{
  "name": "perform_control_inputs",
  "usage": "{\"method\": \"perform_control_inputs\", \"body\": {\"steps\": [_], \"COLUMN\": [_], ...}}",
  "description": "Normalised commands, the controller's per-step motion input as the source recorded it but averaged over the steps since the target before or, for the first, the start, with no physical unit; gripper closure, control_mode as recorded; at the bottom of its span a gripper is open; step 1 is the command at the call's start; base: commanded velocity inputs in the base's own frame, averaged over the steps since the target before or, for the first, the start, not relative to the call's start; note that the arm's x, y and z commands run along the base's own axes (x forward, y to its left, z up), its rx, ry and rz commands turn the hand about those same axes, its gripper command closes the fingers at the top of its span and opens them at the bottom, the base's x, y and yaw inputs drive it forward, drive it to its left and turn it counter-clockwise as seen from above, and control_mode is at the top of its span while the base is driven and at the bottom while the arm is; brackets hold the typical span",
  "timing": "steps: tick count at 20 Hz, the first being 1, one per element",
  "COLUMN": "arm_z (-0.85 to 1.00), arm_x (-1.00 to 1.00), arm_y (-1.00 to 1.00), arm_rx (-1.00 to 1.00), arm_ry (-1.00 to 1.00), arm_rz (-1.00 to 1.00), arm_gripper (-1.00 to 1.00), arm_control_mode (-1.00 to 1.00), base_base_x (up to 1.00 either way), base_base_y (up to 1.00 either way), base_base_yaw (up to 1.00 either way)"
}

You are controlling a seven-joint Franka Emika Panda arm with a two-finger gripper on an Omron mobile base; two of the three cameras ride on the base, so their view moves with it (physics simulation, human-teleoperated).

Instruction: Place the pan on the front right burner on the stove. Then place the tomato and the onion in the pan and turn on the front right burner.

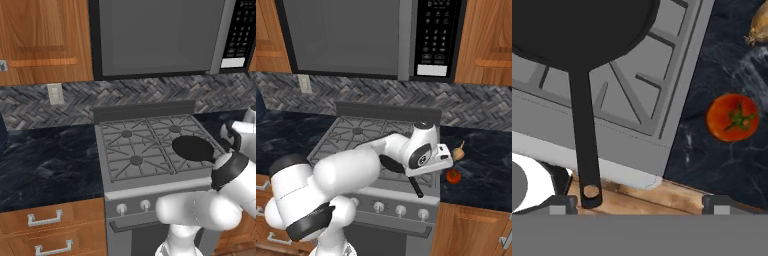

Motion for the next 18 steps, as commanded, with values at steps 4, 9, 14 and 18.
{"method": "perform_control_inputs", "body": {"steps": [4, 9, 14, 18], "arm_z": [0.05, -0.02, -0.16, -0.19], "arm_x": [0.56, 0.31, 0.33, 0.39], "arm_y": [-0.62, -0.61, -0.41, -0.26], "arm_rx": [0.09, 0.11, 0.09, 0.1], "arm_ry": [0.0, 0.0, 0.0, 0.01], "arm_rz": [-0.04, -0.02, -0.01, 0.0], "arm_gripper": [-1.0, -1.0, -1.0, -1.0], "arm_control_mode": [-1.0, -1.0, -1.0, -1.0], "base_base_x": [0.0, 0.0, 0.0, 0.0], "base_base_y": [0.0, 0.0, 0.0, 0.0], "base_base_yaw": [0.0, 0.0, 0.0, 0.0]}}
